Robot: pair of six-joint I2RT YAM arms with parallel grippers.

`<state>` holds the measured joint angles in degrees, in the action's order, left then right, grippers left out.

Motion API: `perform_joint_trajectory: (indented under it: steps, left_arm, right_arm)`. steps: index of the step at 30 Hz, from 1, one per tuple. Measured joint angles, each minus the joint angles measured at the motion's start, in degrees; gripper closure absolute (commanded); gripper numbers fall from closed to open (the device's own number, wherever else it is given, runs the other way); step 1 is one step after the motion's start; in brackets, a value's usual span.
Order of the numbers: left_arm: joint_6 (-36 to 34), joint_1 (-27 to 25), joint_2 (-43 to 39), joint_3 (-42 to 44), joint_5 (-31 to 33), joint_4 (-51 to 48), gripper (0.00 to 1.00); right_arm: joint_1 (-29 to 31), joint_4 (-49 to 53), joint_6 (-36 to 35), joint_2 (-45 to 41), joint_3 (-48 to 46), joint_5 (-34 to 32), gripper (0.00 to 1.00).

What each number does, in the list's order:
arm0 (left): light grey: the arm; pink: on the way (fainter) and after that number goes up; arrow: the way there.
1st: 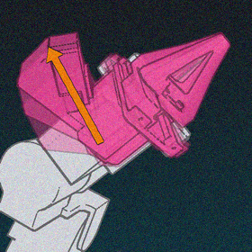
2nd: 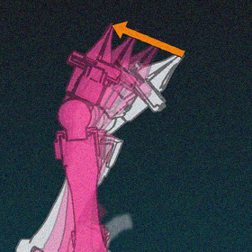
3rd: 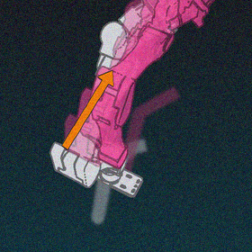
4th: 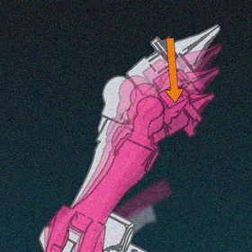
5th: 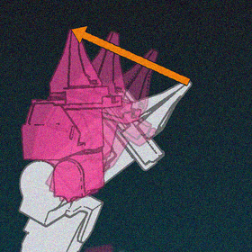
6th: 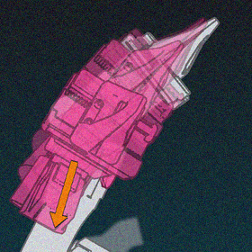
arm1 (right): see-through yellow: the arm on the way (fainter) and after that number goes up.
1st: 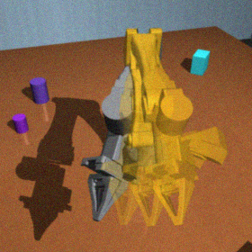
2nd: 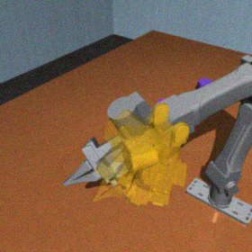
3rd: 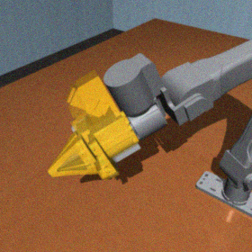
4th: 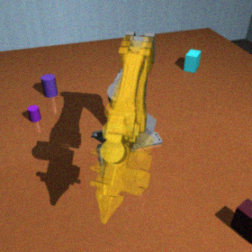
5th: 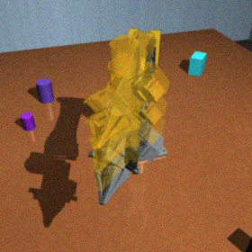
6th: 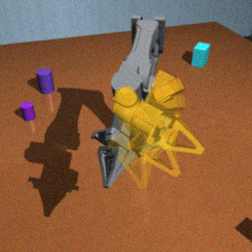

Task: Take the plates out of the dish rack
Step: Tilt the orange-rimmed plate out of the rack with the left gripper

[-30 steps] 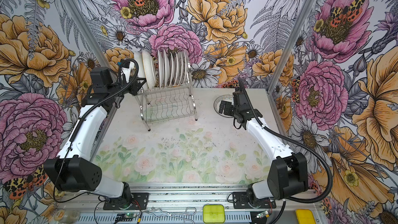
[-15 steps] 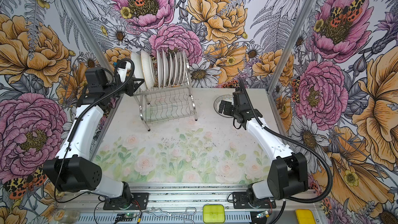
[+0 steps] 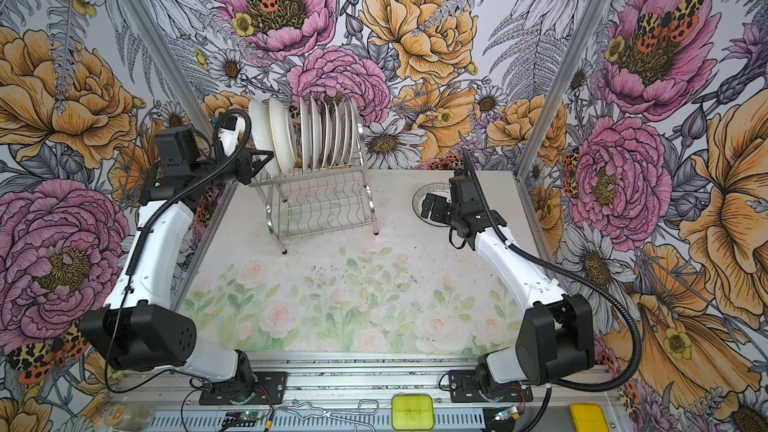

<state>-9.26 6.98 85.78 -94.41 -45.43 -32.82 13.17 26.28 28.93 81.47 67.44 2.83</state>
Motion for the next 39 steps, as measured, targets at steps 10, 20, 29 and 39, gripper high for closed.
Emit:
perform_joint_trajectory:
  steps: [10, 20, 29, 39]
  left_arm:
    - [-0.22, -0.11, 0.17, -1.16, 0.07, -1.05, 1.00]
    - [-0.46, -0.09, 0.17, -3.41, -0.07, -1.68, 1.00]
    - [-0.96, 0.28, 0.15, -3.78, -0.13, -1.68, 1.00]
    - [-1.22, 3.39, -2.08, -3.67, 0.98, -2.43, 1.00]
  right_arm:
    - [0.00, 0.00, 0.00, -0.02, -0.11, 0.00, 0.01]
    - [0.00, 0.00, 0.15, -0.07, -0.15, 0.04, 0.01]
    - [0.00, 0.00, 0.66, -0.24, -0.22, 0.44, 0.01]
    - [0.02, 0.00, 1.11, -0.46, -0.22, 0.94, 0.01]
